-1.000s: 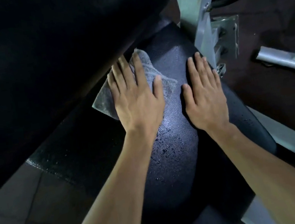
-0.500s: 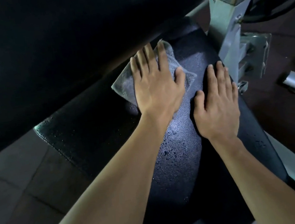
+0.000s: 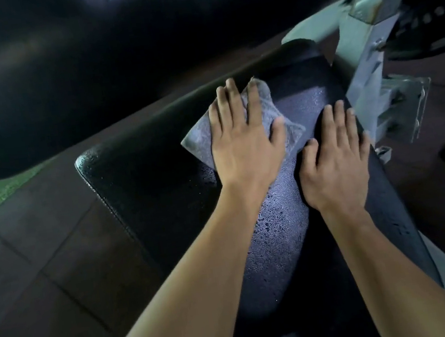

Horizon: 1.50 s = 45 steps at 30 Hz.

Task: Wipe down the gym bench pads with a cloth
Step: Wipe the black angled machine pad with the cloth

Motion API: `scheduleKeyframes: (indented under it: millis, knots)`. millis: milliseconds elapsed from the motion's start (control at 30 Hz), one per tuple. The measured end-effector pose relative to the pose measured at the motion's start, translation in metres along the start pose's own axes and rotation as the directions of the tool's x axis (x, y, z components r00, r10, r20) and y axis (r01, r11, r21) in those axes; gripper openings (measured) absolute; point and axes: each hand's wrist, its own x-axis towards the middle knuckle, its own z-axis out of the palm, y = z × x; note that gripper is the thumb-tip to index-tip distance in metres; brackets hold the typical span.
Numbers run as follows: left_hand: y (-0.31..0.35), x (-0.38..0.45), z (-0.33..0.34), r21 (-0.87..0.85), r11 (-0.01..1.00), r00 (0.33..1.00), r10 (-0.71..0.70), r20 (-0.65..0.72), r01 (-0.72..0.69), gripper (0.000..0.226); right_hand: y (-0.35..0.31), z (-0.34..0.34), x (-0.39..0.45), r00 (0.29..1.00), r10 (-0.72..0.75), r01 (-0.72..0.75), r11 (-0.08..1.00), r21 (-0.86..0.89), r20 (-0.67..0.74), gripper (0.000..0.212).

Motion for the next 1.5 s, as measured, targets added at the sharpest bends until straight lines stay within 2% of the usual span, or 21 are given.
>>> scheduleKeyframes:
  millis: [100,200,300,467,633,800,900,1033,1300,1500]
  knots:
    - [0.002,0.011,-0.002,0.009,1.000,1.000,-0.008,0.022,0.007,0.073,-0.001,0.001,-0.001,1.000,-0.025,0.024,1.000,0.005,0.017,0.064]
    - [0.008,0.046,-0.006,-0.020,0.998,0.994,0.067,0.085,-0.065,0.071,0.000,0.000,0.001,0.999,-0.034,0.033,0.999,0.009,0.024,0.065]
    - [0.017,0.072,-0.006,-0.062,0.998,0.989,0.033,0.141,-0.024,0.071,0.002,0.001,0.000,0.999,-0.032,0.032,0.999,0.010,0.014,0.065]
    - [0.025,0.078,-0.004,-0.097,0.994,0.990,0.062,0.129,-0.050,0.071,0.001,0.002,0.001,1.000,-0.024,0.024,0.999,0.021,-0.001,0.065]
    - [0.008,0.038,-0.003,-0.116,0.987,0.994,-0.103,0.042,0.107,0.074,0.003,0.001,0.005,1.000,-0.027,0.027,0.999,0.043,-0.005,0.066]
    - [-0.025,0.013,-0.011,-0.105,0.992,0.998,-0.066,0.018,0.068,0.073,0.003,-0.003,0.010,0.993,-0.108,0.105,0.992,0.070,0.051,0.065]
    - [-0.051,0.002,-0.022,-0.104,0.989,0.994,-0.105,0.025,0.107,0.075,-0.010,-0.005,0.023,0.980,-0.183,0.175,0.980,0.093,0.080,0.064]
    - [-0.089,-0.009,-0.035,-0.077,0.975,0.976,-0.204,0.073,0.209,0.077,-0.062,0.009,0.022,0.908,-0.376,0.361,0.926,0.110,0.184,0.066]
    - [-0.124,-0.046,-0.051,-0.099,0.923,0.928,-0.367,0.070,0.372,0.077,-0.075,0.013,0.007,0.890,-0.413,0.402,0.911,0.094,0.192,0.061]
    - [-0.133,-0.044,-0.049,-0.098,0.920,0.925,-0.380,0.016,0.380,0.074,-0.078,0.014,-0.002,0.896,-0.402,0.395,0.916,0.075,0.188,0.060]
